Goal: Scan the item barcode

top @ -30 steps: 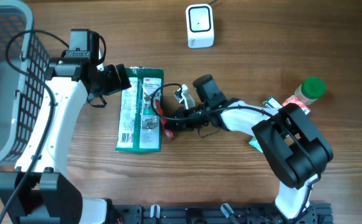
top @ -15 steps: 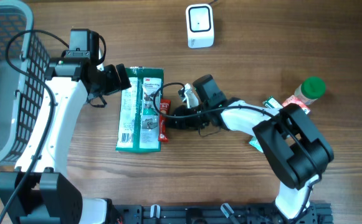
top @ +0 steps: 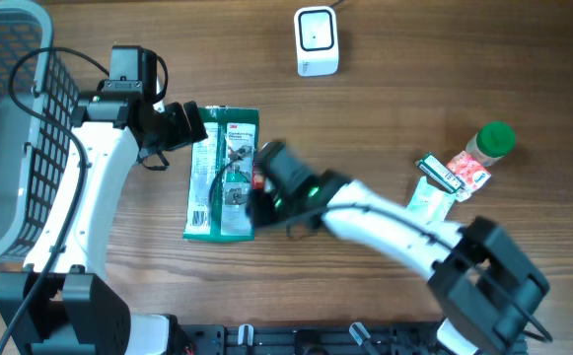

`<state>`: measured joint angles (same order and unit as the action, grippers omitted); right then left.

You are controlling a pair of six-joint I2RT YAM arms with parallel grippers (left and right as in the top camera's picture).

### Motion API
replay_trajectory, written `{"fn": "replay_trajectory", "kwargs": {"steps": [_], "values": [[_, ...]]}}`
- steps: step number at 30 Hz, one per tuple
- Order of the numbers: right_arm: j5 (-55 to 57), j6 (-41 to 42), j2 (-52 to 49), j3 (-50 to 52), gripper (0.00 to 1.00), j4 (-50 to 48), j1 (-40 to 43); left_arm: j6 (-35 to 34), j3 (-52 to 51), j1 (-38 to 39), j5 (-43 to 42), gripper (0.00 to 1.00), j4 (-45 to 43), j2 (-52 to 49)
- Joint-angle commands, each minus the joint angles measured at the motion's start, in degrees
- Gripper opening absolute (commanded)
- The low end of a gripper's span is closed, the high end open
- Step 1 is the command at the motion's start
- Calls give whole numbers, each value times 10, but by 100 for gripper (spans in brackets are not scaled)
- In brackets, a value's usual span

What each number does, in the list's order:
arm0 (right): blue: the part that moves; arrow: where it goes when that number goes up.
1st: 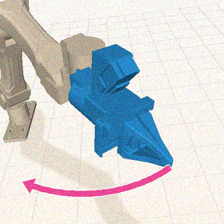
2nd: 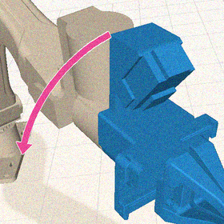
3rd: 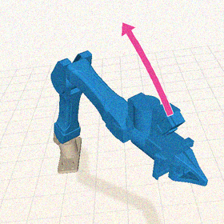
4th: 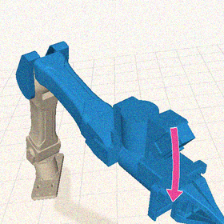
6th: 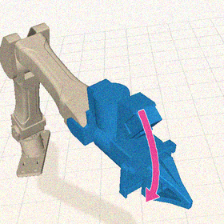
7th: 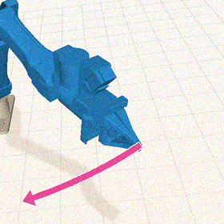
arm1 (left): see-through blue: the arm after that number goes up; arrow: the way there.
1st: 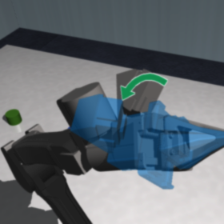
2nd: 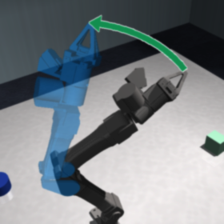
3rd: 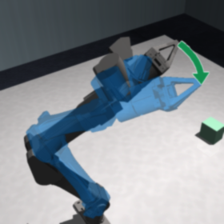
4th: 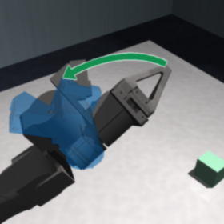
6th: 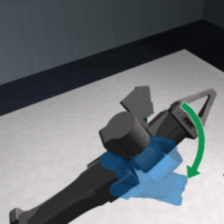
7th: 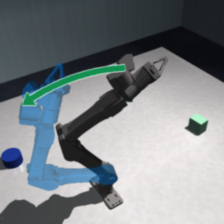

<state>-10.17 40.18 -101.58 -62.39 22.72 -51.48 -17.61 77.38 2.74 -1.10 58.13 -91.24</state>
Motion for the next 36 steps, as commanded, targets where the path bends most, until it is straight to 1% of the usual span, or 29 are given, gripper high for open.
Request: {"fn": "replay_trajectory", "kwargs": {"steps": [1,3,6,8,14,18,20,22,24,25,26,28,30,32,33,36], "values": [[162,35,-25,-2,46,0,-40,9,5,1,7,100,0,-1],[174,35,-32,-2,46,-4,-46,9,5,1,7,100,0,-1],[173,35,-48,-2,42,-13,-45,9,5,1,7,100,0,-1],[172,38,-59,-2,41,-18,-45,9,5,1,7,100,0,-1],[143,33,-78,-2,37,-37,-46,9,5,1,7,100,0,-1],[140,34,-80,-2,17,-42,-43,9,5,1,7,100,0,-1],[140,33,-75,-3,5,-42,-36,9,5,1,7,100,0,-1],[126,33,-54,-4,4,-32,-20,9,5,1,7,100,0,-1],[82,24,-16,-4,4,-13,10,9,5,1,7,100,0,-1],[49,5,6,-4,4,-7,29,9,5,1,7,100,0,-1],[-21,-29,39,-4,4,-6,64,9,5,1,7,100,0,-1],[-119,-68,70,-4,4,-14,106,9,5,1,7,100,0,-1],[-224,-106,84,-4,4,-28,140,9,5,1,7,100,0,-1],[-303,-124,83,-3,4,-37,161,9,5,1,7,100,0,-1],[-321,-131,80,-1,4,-39,167,9,5,1,7,100,0,-1],[-328,-132,58,17,4,-65,161,9,5,1,7,100,0,-1]]}}
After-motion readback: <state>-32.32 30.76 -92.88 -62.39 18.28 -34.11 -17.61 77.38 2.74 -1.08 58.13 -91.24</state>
